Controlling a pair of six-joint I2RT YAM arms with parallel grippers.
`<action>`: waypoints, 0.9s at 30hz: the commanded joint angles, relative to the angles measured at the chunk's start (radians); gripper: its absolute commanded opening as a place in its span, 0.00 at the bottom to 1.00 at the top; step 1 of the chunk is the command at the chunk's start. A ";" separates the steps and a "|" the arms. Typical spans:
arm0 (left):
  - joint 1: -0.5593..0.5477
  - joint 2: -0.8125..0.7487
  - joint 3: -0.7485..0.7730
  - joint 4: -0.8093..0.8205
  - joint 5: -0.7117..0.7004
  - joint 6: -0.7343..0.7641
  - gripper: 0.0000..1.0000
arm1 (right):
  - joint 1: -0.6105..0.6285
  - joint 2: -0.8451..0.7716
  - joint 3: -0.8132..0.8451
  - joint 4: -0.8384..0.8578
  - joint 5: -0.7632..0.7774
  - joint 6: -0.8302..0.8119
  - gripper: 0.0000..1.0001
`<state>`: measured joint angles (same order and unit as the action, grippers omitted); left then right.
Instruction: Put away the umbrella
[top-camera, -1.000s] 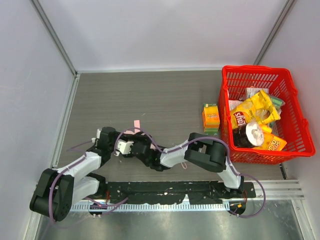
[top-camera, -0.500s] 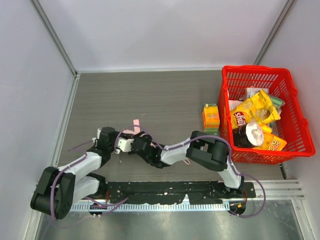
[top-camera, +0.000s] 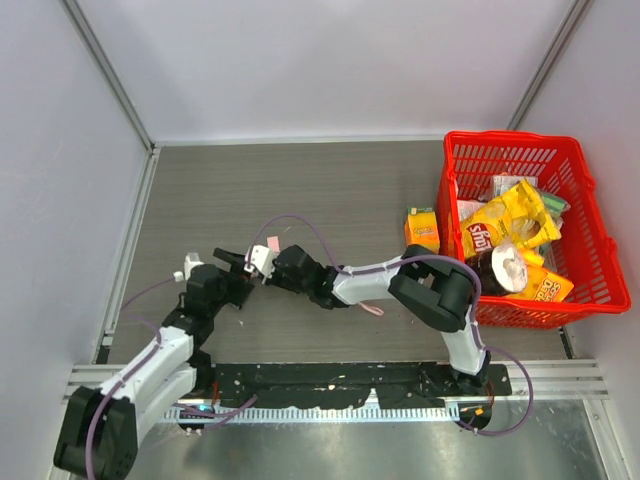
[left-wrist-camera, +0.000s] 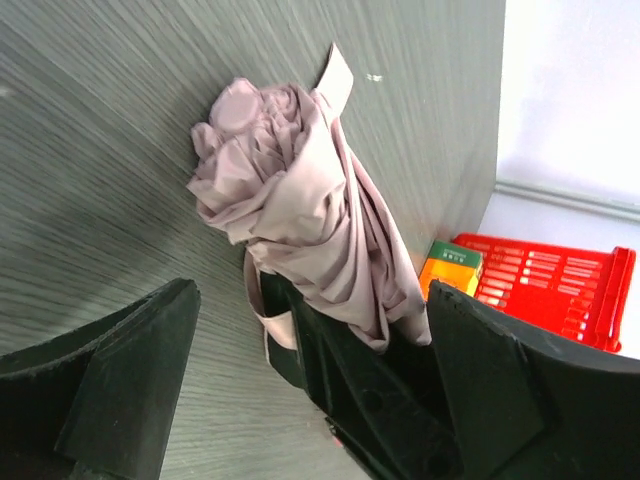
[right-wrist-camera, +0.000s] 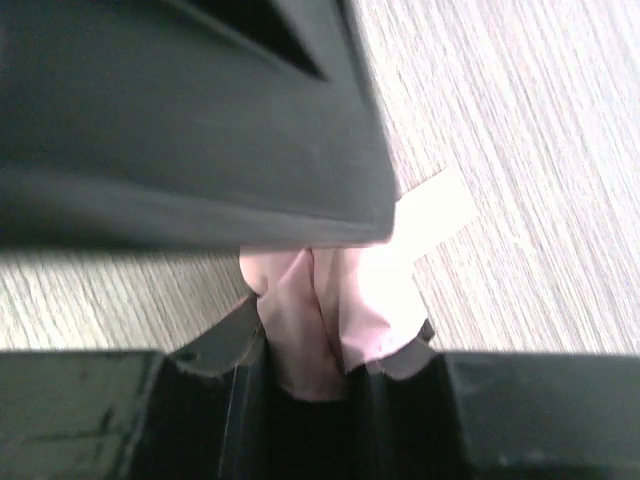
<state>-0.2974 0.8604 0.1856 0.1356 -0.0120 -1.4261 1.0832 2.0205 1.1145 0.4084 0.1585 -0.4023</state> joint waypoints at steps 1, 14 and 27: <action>0.043 -0.165 -0.066 -0.073 -0.059 0.087 1.00 | -0.046 0.070 -0.044 -0.286 -0.122 0.106 0.01; 0.061 -0.207 -0.061 -0.142 -0.005 0.202 1.00 | -0.210 0.222 0.174 -0.569 -0.557 0.279 0.01; 0.061 0.044 -0.017 0.122 0.049 0.136 1.00 | -0.302 0.383 0.378 -0.703 -0.869 0.496 0.01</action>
<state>-0.2409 0.8421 0.1303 0.1699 0.0185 -1.2762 0.7734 2.2440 1.5600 -0.0242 -0.6338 0.0048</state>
